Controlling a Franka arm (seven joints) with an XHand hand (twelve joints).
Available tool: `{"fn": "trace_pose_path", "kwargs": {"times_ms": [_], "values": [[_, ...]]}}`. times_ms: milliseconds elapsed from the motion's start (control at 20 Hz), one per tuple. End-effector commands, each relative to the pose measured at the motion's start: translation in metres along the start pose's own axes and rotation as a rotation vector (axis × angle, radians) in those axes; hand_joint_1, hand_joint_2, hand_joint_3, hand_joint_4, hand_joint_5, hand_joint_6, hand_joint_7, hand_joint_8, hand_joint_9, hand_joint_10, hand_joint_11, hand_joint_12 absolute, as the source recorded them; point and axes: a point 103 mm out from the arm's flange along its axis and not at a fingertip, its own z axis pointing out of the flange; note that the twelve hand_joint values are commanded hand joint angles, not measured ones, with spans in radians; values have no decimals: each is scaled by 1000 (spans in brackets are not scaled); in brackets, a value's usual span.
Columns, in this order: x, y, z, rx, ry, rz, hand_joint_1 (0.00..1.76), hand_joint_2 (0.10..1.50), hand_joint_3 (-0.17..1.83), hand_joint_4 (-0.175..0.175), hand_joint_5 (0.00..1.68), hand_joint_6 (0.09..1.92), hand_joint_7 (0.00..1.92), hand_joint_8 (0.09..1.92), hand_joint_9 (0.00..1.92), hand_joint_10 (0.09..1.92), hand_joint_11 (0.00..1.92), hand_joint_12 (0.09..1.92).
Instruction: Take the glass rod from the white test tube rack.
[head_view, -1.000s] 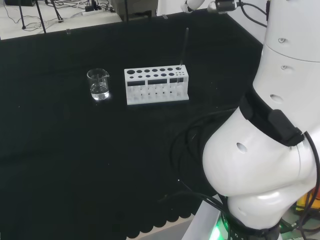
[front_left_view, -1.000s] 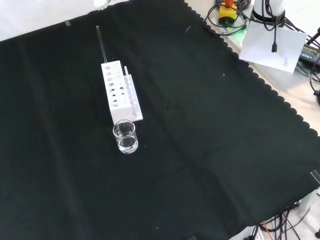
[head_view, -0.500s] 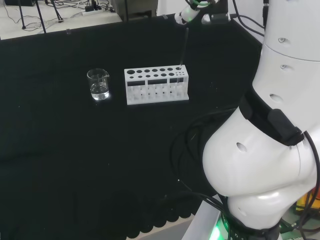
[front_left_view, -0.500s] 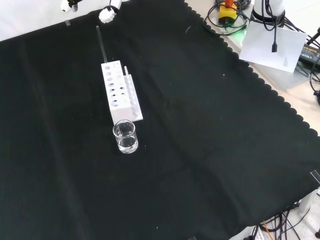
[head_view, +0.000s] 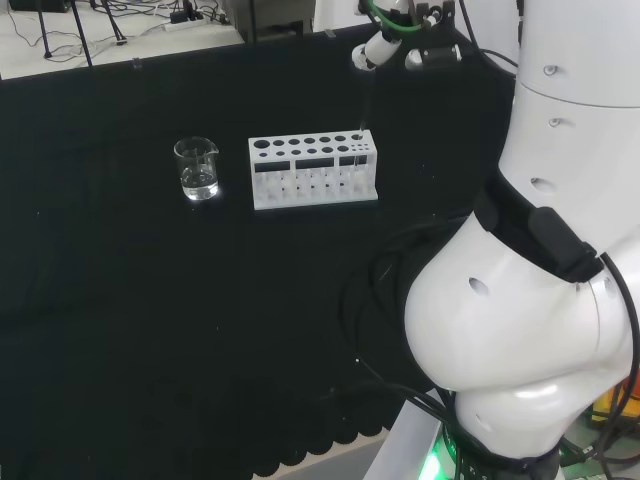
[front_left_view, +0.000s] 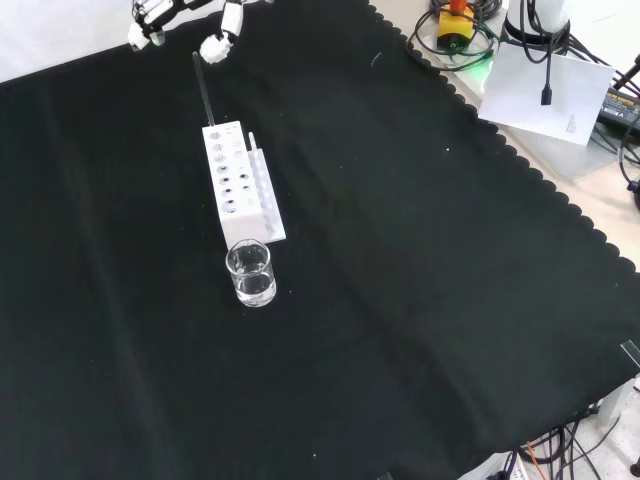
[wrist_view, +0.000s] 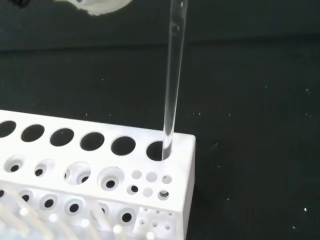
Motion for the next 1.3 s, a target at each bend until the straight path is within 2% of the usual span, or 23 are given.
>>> {"fn": "trace_pose_path", "kwargs": {"times_ms": [50,200,450,550,750,850,1000,1300], "values": [[-3,4,17,40,0,0,724,776,700,-175,226,87,238,1000,492,955,153,1446],[-8,6,22,38,-1,2,722,781,695,-175,294,87,343,997,566,940,184,1439],[-12,6,28,43,-4,-2,726,792,682,-175,450,132,577,1025,747,977,350,1417],[-13,4,30,39,-4,-4,731,798,673,-175,468,265,666,1039,810,1002,418,1402],[-11,2,28,20,8,-9,750,807,666,-175,499,826,787,1083,902,1052,488,1386],[-11,1,26,12,12,-10,763,810,667,-175,548,977,828,1093,935,1064,518,1382],[-12,1,26,8,21,-10,783,813,669,-175,592,1054,886,1100,992,1066,576,1373],[-5,3,29,17,27,-25,811,813,672,-175,622,1071,927,1104,1037,1058,631,1354]]}}
